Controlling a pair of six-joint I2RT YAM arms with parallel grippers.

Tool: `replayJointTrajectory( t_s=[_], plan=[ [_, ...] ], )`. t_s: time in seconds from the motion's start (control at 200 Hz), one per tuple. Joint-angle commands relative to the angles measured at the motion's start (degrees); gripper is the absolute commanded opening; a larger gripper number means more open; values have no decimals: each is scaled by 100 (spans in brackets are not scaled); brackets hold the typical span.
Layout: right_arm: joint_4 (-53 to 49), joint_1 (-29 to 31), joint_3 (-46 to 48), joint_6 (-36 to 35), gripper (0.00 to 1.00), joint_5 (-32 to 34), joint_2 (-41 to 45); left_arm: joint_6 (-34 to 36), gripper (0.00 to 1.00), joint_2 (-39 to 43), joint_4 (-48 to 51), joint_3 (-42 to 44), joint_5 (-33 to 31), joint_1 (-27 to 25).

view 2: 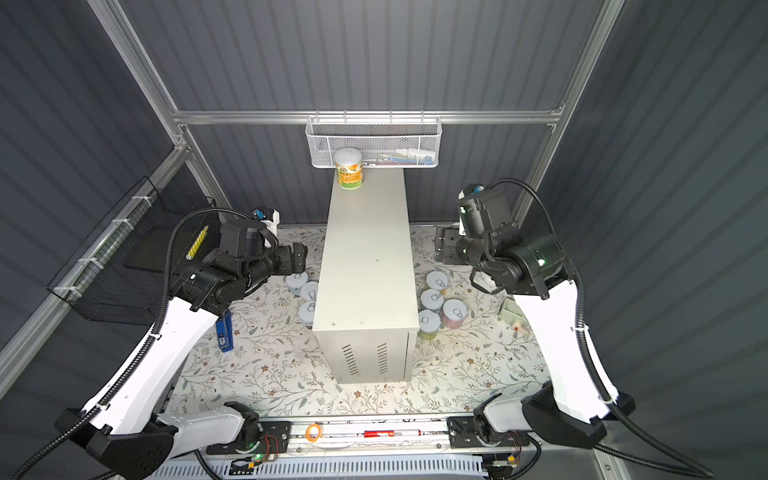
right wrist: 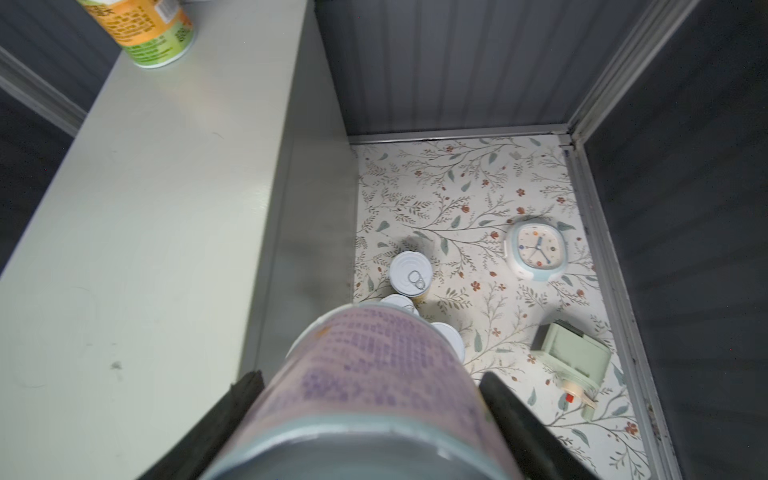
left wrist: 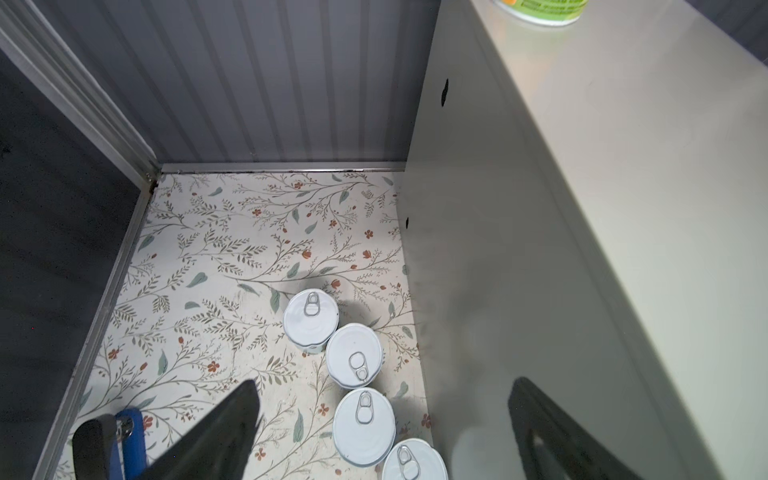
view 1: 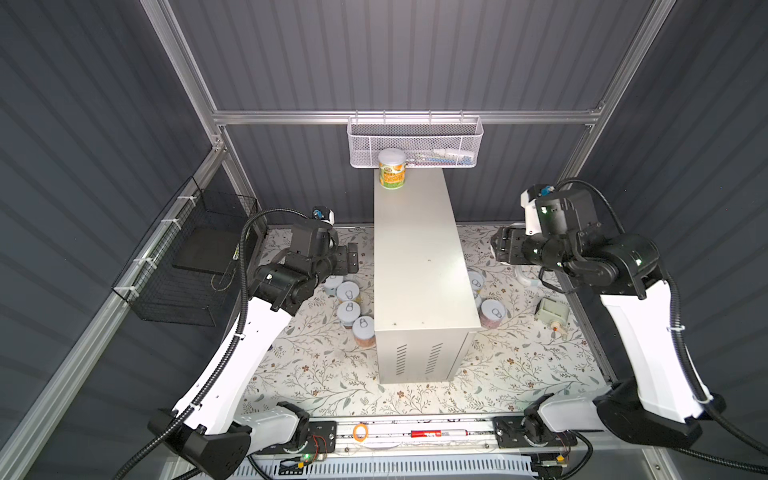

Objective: Place and organize the canned foods onto the counter
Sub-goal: 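Carry the pink-labelled can up onto the cabinet top with the right gripper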

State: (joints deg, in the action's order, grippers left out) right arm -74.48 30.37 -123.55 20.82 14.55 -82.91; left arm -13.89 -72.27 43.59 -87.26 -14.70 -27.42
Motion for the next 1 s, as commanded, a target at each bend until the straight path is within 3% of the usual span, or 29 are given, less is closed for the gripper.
replayJointTrajectory(
  t_s=[0.0, 0.13, 0.215, 0.77, 0.82, 0.891, 0.996],
  plan=[
    [-158, 136, -1001, -388, 0, -395, -596, 282, 95, -143, 254, -338, 206, -9],
    [-543, 284, -2293, -517, 0, -576, -1462, 282, 95, -217, 187, -405, 266, -9],
    [-637, 333, -2669, -565, 0, -652, -1801, 273, 95, -235, 103, -371, 330, -9],
    [-347, 777, -2666, -551, 0, -831, -2552, 181, 95, -433, -331, 81, 670, 10],
    [-332, 778, -2664, -553, 15, -862, -2596, 176, 95, -435, -351, 102, 670, 9],
    [-318, 773, -2665, -561, 44, -922, -2641, 185, 95, -446, -352, 104, 658, 10],
    [-301, 777, -2666, -560, 62, -927, -2687, 196, 95, -455, -359, 104, 644, 25]
  ],
)
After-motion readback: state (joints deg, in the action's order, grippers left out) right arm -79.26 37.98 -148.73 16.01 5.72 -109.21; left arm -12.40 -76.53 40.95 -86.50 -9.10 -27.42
